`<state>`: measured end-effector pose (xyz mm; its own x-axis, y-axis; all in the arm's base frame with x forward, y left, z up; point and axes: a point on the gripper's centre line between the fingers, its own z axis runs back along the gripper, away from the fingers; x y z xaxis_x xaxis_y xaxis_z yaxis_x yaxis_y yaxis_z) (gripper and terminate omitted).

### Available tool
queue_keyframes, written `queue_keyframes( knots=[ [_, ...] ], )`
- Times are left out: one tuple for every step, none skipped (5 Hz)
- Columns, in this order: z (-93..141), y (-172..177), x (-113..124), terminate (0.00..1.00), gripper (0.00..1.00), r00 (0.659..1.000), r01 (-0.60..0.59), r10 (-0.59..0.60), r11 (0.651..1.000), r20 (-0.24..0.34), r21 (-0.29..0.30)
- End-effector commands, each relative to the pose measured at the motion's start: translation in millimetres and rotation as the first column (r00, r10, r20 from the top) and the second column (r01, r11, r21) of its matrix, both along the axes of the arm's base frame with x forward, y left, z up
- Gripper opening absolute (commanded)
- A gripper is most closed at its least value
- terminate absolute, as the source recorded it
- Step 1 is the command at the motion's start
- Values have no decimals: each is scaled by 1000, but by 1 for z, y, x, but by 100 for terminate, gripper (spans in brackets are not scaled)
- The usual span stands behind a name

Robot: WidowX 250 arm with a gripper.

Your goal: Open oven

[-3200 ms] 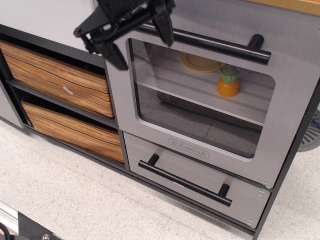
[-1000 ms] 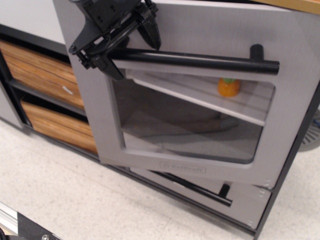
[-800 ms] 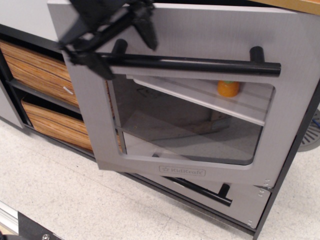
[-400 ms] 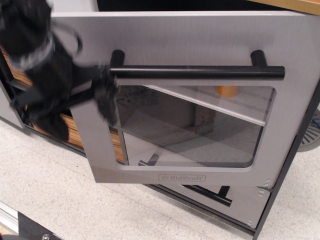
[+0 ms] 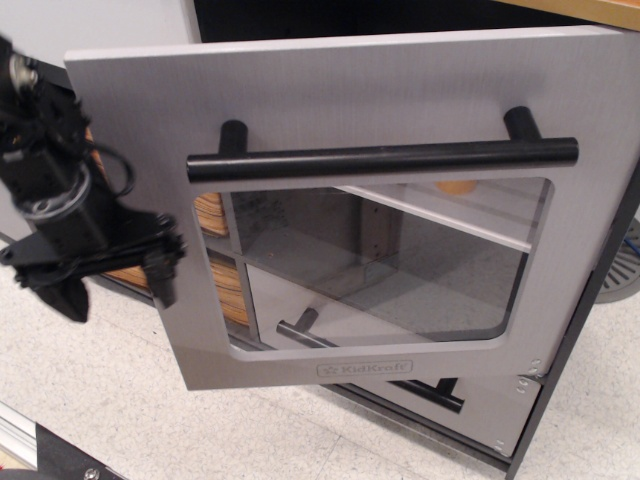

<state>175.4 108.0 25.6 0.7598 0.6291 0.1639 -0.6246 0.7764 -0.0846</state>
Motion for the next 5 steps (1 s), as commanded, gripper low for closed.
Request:
queue_keyframes(
  knots=[
    [18,80,-1,0,100,997,80,-81,996,10,45],
    [27,98,4,0,100,999,45,-45,997,-2,57],
    [43,119,25,0,100,994,-106,103,992,38,66],
    [44,117,49,0,100,974,-222,219,973,59,69],
    [43,99,74,0,100,962,-272,271,962,40,19]
  ],
)
